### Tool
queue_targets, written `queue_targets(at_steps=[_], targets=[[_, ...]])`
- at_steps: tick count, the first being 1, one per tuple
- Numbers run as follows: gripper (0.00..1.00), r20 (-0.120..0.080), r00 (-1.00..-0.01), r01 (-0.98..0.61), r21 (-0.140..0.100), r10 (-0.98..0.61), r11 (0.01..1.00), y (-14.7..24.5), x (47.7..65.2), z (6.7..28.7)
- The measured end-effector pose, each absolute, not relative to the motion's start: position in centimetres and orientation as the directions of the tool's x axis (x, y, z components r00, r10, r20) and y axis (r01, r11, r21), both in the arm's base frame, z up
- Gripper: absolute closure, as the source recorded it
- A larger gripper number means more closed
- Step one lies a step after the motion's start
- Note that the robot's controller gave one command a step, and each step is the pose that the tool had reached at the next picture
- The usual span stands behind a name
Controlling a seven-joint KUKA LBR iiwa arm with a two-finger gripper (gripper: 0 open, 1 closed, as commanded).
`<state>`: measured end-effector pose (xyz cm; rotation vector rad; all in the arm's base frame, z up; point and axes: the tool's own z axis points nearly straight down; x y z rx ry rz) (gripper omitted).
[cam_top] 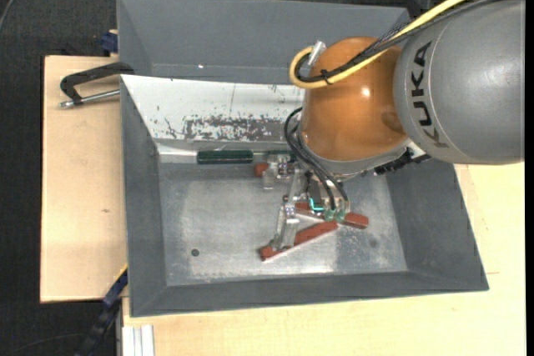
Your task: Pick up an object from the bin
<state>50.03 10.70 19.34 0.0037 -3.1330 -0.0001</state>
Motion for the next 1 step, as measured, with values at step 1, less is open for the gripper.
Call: queue_targets(at_steps=[1], targets=[[0.00,0.008,-0.991,-0.131,-0.001,-0.131,0.991,5.83,49.75,8.84]])
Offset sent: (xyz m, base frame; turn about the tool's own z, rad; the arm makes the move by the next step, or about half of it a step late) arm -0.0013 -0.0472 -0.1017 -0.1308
